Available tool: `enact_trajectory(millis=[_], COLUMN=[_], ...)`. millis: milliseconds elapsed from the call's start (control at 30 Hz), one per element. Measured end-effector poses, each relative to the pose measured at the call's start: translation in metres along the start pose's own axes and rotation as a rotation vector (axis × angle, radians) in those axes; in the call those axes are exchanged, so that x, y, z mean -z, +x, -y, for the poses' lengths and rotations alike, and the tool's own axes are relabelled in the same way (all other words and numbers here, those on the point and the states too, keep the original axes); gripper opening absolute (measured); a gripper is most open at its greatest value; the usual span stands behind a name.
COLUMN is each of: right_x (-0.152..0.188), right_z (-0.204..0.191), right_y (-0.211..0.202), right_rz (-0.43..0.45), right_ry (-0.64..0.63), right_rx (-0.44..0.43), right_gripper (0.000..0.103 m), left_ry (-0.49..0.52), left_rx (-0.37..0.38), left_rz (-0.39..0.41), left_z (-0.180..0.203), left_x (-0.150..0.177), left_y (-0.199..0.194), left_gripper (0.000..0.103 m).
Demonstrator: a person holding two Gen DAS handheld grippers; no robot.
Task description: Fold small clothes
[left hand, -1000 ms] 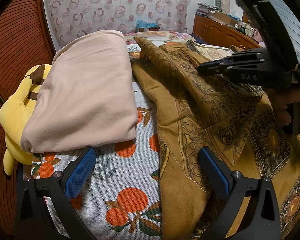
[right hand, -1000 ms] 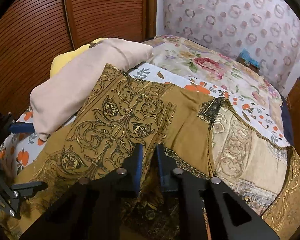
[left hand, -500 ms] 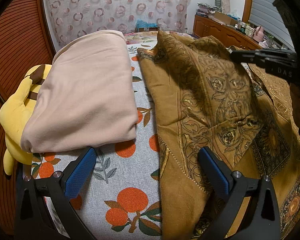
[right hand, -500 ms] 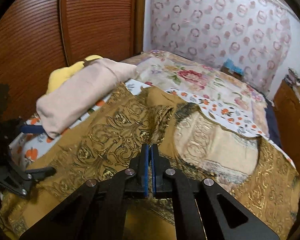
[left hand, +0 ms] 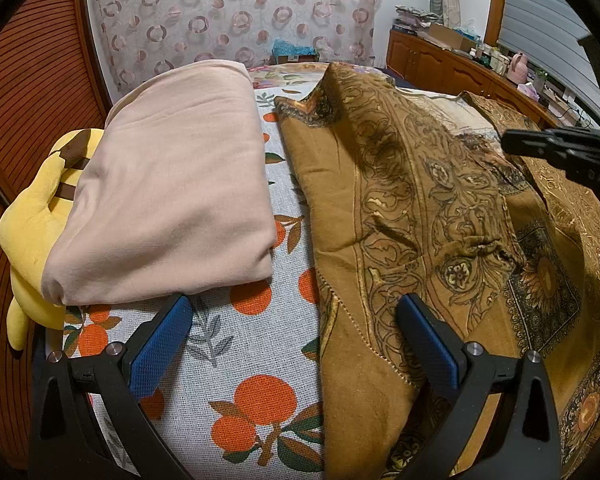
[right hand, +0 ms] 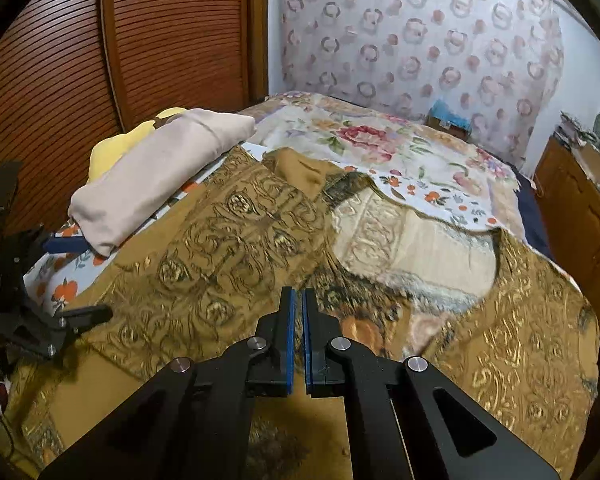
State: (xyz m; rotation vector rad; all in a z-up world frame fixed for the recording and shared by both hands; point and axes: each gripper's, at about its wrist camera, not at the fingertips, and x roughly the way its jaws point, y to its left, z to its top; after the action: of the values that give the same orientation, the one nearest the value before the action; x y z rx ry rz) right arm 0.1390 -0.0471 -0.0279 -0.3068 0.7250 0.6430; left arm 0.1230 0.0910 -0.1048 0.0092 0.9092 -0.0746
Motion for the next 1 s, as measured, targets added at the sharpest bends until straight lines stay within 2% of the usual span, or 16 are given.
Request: enact_trajectory(millis=[33,100,133,200,300,433,500,567,767,1000], right_x=[0.003,0.01,0.014,0.021,0.036,0.061,0.073,0.085,0.113,0.142], right_z=[0.002,0.008,0.011,0.02,0.035,0.057,0.065,0.077,0.118,0.175], right_y=[-0.003,-0.014,-0.019,-0.029,-0.044,-0.054,-0.063,-0.076,-0.112,-0.117], right_rz=[0.008,0.032,0.04,0.058,0.077,0.046,0.036,0.04,0.058,0.013], right_ry=[0.002,0.007,0.011,0.019,0.039,0.05,0.052,0.072,0.167,0.29], right_rx=[0.012,0.016,0.016,0.025,0.06,0.132,0.153,0.174,0.243,0.317], right_gripper=[0.012,0.032,0.037,0.053,0.065,0.065,0.065,0.065,0.065,0.065], left_ry=[0.0,0.0,0.0,0.0,-0.008,0.009,0.024,0.021,0.039,0.095], left_rx=[0.0,0.0,0.0,0.0,-0.004,0.006,0.006,0.023,0.042,0.116], left_rz=[0.0,0.0,0.0,0.0,0.003,0.06,0.083,0.105,0.16,0.166], left_z=[0.0,0.0,0.0,0.0,-0.002,-0.003,-0.002,-0.002,0.016,0.057], left_x=[0.0,0.0,0.0,0.0,0.0,-0.003,-0.008,-0.016,-0.032,-0.03], left_y=[0.0,0.0,0.0,0.0,-0.001,-0.015,-0.022,-0.029,-0.045,-0.048], left_gripper=[0.103,0.103,0.103,0.103,0.102,0.087,0.076,0.073,0.071,0.071])
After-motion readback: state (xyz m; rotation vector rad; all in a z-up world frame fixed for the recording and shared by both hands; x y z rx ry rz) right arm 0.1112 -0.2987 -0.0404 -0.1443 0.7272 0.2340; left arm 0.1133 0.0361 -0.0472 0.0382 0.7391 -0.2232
